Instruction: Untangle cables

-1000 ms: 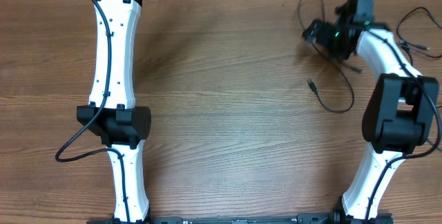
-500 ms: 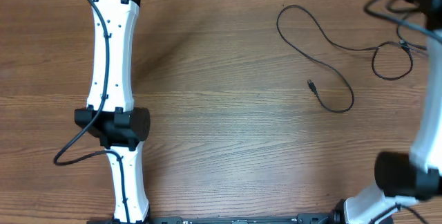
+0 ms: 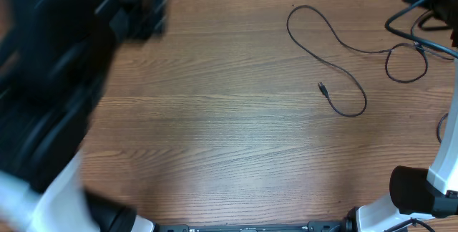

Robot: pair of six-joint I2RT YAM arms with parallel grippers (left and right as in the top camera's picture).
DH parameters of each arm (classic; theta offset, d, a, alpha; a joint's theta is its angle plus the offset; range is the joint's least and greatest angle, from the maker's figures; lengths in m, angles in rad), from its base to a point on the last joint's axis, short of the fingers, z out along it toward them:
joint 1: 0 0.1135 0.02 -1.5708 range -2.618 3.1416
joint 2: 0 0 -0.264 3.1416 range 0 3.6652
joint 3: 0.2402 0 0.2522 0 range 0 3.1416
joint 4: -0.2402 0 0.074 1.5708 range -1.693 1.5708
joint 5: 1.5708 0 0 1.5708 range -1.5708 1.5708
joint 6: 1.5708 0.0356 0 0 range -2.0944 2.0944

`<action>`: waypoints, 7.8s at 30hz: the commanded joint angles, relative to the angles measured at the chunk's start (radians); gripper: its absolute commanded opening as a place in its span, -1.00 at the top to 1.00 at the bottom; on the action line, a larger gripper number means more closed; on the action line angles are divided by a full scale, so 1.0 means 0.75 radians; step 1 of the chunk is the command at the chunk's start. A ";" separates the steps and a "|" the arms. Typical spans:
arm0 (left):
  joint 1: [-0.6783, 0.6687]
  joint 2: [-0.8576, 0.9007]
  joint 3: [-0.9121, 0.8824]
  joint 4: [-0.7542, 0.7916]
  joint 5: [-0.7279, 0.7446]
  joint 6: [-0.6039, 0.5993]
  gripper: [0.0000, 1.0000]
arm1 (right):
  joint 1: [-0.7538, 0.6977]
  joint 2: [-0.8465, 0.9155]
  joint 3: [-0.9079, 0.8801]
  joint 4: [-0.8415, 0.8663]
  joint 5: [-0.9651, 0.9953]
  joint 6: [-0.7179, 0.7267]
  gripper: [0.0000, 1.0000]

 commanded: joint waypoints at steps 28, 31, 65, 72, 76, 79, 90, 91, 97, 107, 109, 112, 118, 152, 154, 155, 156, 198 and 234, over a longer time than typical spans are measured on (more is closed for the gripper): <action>-0.493 -0.483 -0.749 -0.133 -0.869 -0.508 -0.99 | 0.109 0.089 -0.005 0.389 -0.537 -0.046 -0.99; -0.493 -0.481 -0.749 -0.044 -0.742 -0.340 -0.99 | 0.109 0.090 -0.005 0.394 -0.537 -0.046 -0.99; 0.047 -0.238 -0.992 1.046 0.195 0.632 -0.99 | 0.161 0.094 -0.005 -0.044 -0.479 -0.037 -1.00; 0.174 -0.646 -1.557 1.223 0.269 0.616 -1.00 | 0.161 0.111 -0.005 -0.006 -0.480 -0.036 -1.00; 0.262 -0.794 -1.804 1.286 0.386 0.472 -1.00 | 0.161 0.112 -0.005 -0.007 -0.480 -0.036 -1.00; 0.356 -0.842 -1.970 1.332 0.516 0.421 -0.99 | 0.161 0.112 -0.005 -0.008 -0.480 -0.036 -1.00; 0.437 -0.487 -2.161 1.825 0.634 0.402 -0.99 | 0.161 0.115 -0.005 -0.003 -0.365 -0.037 -0.99; 0.437 -0.452 -2.161 1.839 0.642 0.402 -0.99 | 0.161 0.116 -0.005 -0.001 -0.331 -0.037 -1.00; 0.431 -0.293 -2.161 1.805 0.701 0.352 -0.99 | 0.161 0.126 -0.005 0.054 -0.205 -0.071 -1.00; 0.431 -0.179 -2.161 1.646 0.704 0.353 -0.99 | 0.160 0.129 -0.005 0.208 -0.206 -0.161 -1.00; 0.431 -0.169 -2.161 1.612 0.704 0.354 -0.99 | 0.160 0.129 -0.005 0.215 -0.207 -0.161 -1.00; 0.431 -0.166 -2.161 1.581 0.703 0.354 -0.99 | 0.160 0.129 -0.005 0.215 -0.211 -0.160 -1.00; 0.431 -0.166 -2.161 1.578 0.703 0.354 -0.99 | 0.160 0.129 -0.005 0.222 -0.211 -0.134 -1.00; 0.609 -1.539 -3.110 1.023 0.688 0.354 -0.99 | 0.165 0.129 -0.005 0.500 -0.632 -0.064 -1.00; 0.607 -1.612 -3.110 0.923 0.688 0.354 -0.99 | 0.171 0.129 -0.005 0.500 -0.637 -0.064 -1.00; 0.607 -1.640 -3.110 0.881 0.689 0.354 -0.99 | 0.176 0.129 -0.005 0.500 -0.637 -0.064 -1.00; 0.607 -1.663 -3.111 0.846 0.688 0.354 -0.99 | 0.182 0.129 -0.005 0.501 -0.637 -0.065 -1.00; 0.607 -1.862 -3.388 0.912 0.688 0.354 -0.99 | 0.231 0.129 -0.005 0.150 -0.545 -0.070 -1.00; 0.607 -1.862 -3.388 0.912 0.688 0.354 -0.99 | 0.089 -0.944 -1.632 1.391 -0.320 -0.064 -1.00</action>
